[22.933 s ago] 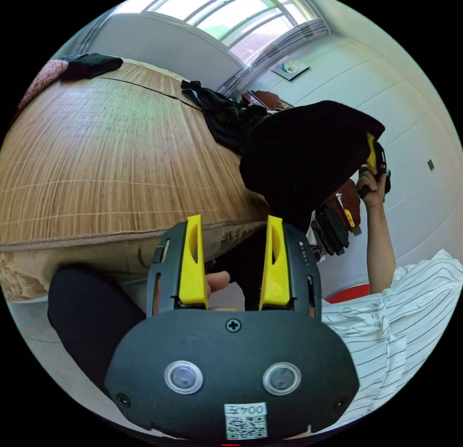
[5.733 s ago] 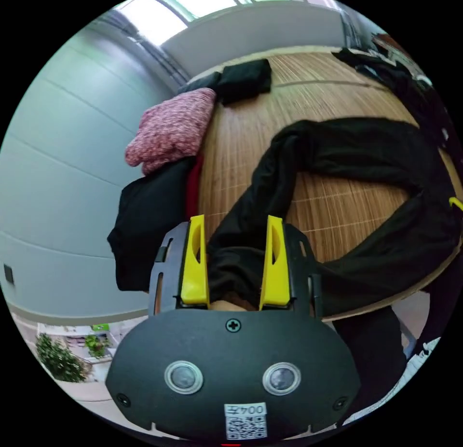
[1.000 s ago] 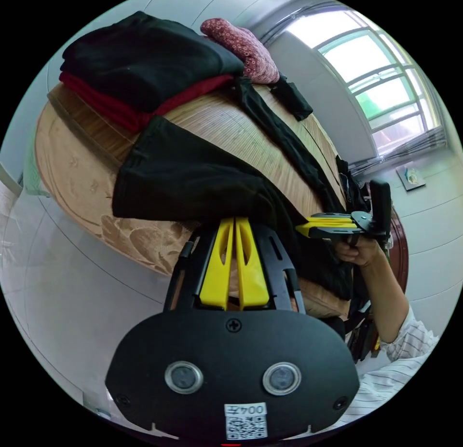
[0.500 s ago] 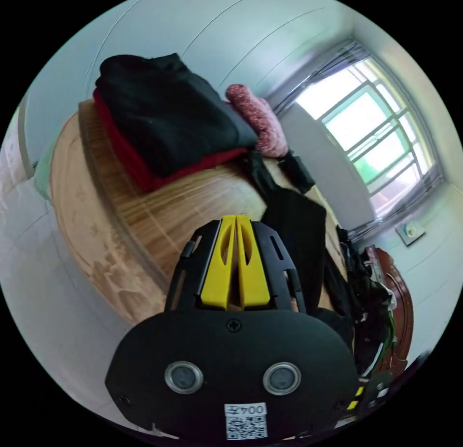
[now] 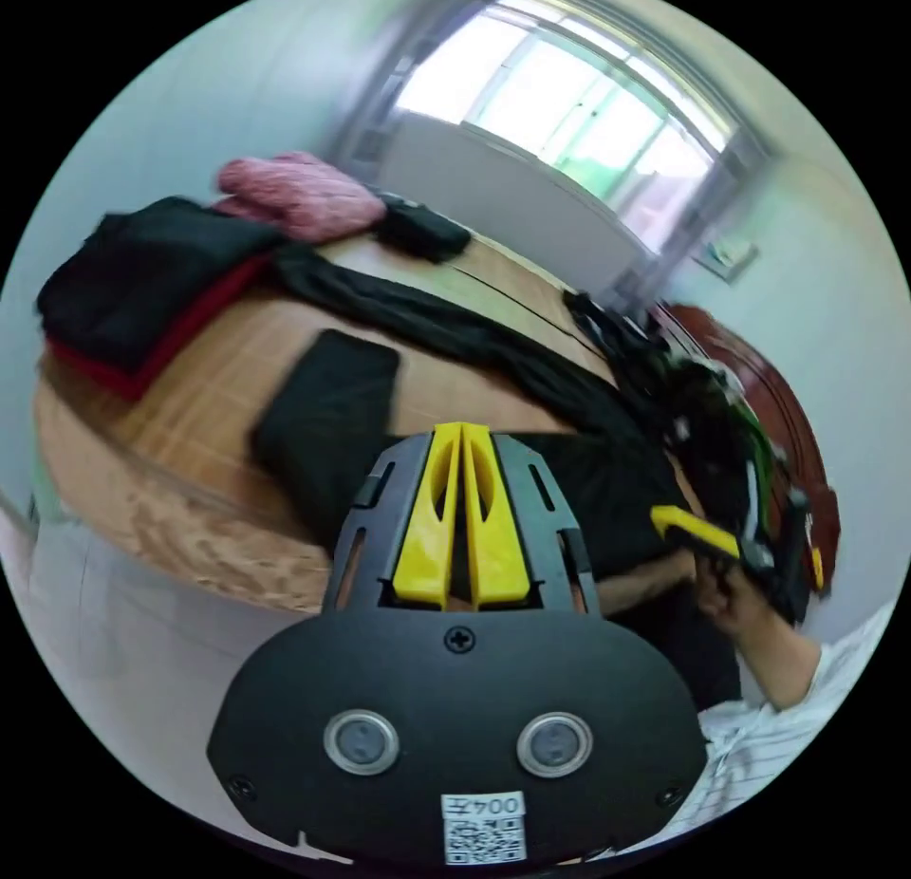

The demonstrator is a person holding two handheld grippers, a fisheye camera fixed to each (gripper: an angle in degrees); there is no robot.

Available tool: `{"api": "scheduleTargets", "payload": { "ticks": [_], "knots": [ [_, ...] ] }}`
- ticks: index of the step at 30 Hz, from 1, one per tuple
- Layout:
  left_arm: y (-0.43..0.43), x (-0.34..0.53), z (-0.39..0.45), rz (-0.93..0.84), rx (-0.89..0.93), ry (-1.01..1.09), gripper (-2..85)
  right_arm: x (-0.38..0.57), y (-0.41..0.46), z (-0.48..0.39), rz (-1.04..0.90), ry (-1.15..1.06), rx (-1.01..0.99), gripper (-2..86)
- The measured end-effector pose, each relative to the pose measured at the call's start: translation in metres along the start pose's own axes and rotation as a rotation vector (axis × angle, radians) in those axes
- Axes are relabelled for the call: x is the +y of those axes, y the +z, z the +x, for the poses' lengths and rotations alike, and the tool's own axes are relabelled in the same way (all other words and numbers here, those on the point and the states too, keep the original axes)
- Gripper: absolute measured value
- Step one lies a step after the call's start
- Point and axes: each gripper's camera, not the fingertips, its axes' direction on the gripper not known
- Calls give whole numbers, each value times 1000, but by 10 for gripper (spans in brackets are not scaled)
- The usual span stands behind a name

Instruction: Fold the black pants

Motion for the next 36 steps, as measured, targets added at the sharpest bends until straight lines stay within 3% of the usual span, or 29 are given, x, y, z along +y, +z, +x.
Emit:
{"api": "scheduleTargets", "payload": {
  "ticks": [2,8,16,22,26,32,36],
  "knots": [
    [47,18,76,-99,58,186,4,20,-36,98,22,284,18,40],
    [131,59,206,-212,75,473,5,91,-111,243,123,725,-70,74],
    [223,81,265,-361,-7,594,5,140,-102,325,159,1082,-383,96],
    [264,93,264,-411,-14,574,7,107,-93,332,100,1048,-427,46],
    [282,87,262,-478,44,527,7,90,-136,303,93,914,-331,32],
    [293,84,268,-630,134,570,6,128,-154,268,-30,839,-309,44],
    [280,69,291,-501,84,638,6,136,-178,244,-7,759,-214,62]
  ]
}}
